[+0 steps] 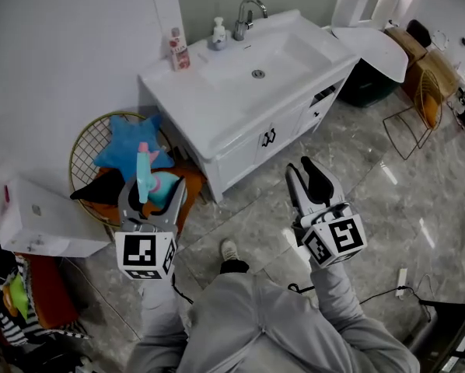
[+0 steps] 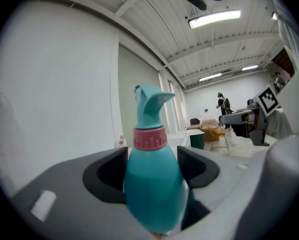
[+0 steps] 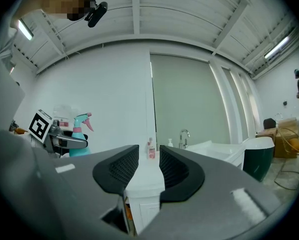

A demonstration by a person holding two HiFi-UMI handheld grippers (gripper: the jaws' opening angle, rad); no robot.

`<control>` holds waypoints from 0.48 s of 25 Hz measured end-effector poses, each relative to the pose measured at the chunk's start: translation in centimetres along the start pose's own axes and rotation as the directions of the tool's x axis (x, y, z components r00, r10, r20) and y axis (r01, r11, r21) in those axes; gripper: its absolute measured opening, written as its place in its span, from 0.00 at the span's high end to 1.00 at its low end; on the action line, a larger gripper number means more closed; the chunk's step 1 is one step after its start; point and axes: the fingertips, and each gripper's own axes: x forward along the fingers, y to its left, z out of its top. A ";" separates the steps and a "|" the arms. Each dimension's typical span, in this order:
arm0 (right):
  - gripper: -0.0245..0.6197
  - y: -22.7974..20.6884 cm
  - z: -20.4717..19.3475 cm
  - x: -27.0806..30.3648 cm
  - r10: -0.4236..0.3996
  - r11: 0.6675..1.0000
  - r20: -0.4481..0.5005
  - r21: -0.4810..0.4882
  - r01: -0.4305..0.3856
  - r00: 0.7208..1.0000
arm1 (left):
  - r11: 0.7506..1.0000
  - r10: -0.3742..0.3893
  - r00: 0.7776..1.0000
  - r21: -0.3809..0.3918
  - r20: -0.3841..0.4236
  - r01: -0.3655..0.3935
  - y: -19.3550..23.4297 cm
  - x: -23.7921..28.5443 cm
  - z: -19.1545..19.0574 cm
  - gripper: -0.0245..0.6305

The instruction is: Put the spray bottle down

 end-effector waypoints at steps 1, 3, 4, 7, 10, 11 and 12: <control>0.76 -0.3 0.0 1.3 -0.006 1.000 0.000 0.000 0.006 1.000 | 1.000 -0.009 1.000 0.001 0.001 0.009 0.8 1.3 -0.1 0.41; 0.76 -0.7 0.0 4.1 -0.020 1.000 0.001 0.003 0.020 1.000 | 1.000 -0.027 1.000 0.002 0.003 0.027 2.4 3.8 -0.1 0.41; 0.76 -0.8 0.0 5.4 -0.026 1.000 0.003 0.004 0.026 1.000 | 0.999 -0.036 0.999 0.003 0.004 0.036 3.2 5.0 -0.1 0.41; 0.76 -1.1 0.1 9.1 -0.033 0.999 0.003 -0.005 0.033 0.999 | 0.998 -0.059 0.998 0.008 0.015 0.059 5.4 8.4 0.0 0.41; 0.76 -1.1 0.2 12.0 -0.034 0.999 -0.006 -0.016 0.034 0.999 | 0.997 -0.082 0.996 0.000 0.021 0.082 6.8 11.3 -0.1 0.41; 0.76 -1.2 0.2 12.8 -0.036 0.999 -0.010 -0.020 0.036 0.999 | 0.996 -0.088 0.996 -0.005 0.021 0.088 7.1 12.1 -0.2 0.41; 0.76 -1.3 0.3 13.6 -0.037 0.999 -0.013 -0.024 0.037 0.999 | 0.996 -0.092 0.995 -0.009 0.022 0.092 7.4 13.0 -0.3 0.41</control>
